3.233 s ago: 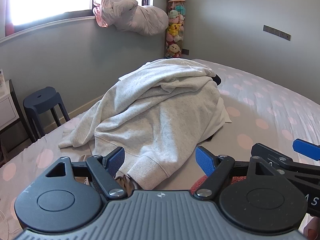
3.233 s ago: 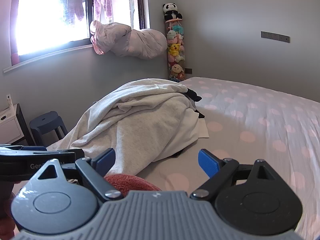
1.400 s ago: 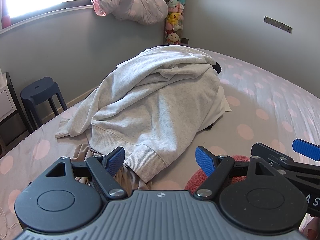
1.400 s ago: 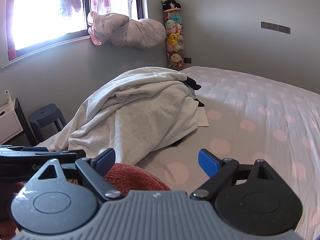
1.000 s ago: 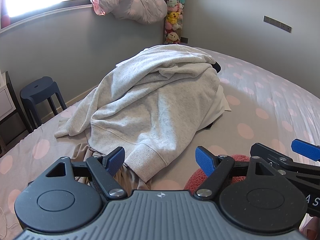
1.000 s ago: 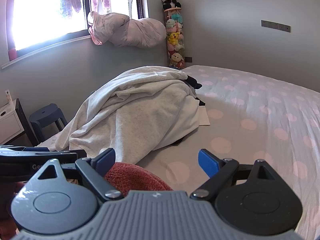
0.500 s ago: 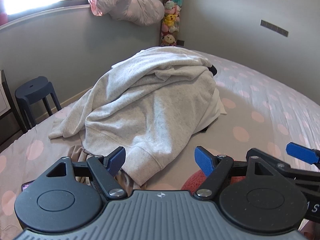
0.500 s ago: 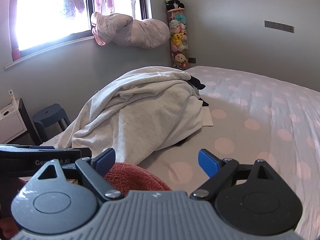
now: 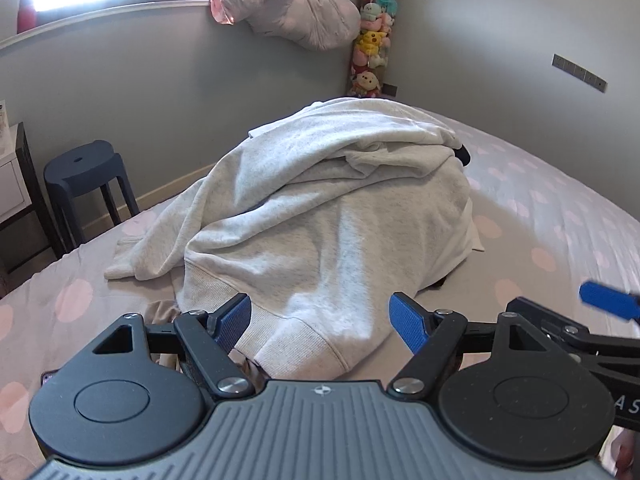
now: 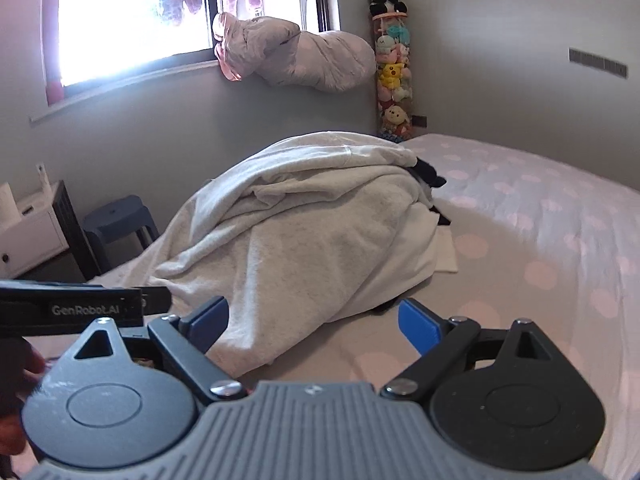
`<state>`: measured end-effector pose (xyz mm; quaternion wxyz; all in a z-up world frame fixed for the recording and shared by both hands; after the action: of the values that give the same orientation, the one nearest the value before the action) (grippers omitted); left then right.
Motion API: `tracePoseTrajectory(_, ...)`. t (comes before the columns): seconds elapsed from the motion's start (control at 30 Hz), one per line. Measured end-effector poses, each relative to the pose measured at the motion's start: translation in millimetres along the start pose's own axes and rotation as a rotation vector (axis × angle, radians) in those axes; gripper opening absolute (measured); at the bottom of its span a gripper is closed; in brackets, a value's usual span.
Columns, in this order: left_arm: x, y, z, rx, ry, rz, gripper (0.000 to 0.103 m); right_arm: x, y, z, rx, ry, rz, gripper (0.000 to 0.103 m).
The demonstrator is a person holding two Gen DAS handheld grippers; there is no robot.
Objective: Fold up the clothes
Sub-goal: 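Grasp the grey sweatshirt edge with the left and right grippers together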
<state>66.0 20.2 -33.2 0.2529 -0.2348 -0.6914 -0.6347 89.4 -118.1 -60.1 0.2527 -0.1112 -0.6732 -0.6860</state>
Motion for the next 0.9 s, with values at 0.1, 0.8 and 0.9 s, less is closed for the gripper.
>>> tracePoseTrajectory(0.1,-15.5,6.1,5.2,0.004,-0.01,0.02,0.076,-17.9,10.6,-3.3,0.02,0.03,0.008,0.093)
tracePoseTrajectory(0.8,-137.5,100.7,11.4,-0.128,0.03,0.013,0.076,-173.0,75.7,-27.5,-0.008,0.074,0.104,0.066)
tracePoseTrajectory(0.9,-153.7,113.0,5.9,-0.164,0.032,0.017,0.076,-191.7,85.8,-23.3,0.025,0.063,0.093,0.066)
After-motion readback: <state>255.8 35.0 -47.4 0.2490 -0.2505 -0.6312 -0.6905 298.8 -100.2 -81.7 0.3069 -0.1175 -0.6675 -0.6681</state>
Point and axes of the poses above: each gripper's, at about its wrist camera, not at the fingertips, and x roughly against the way its jaws point, z to its left, y to its top, the point moved 1 cm from there along -x, roughly the way its jaws point, and after that the axes turned 2 degrees about -x, right-handed, at the moved point
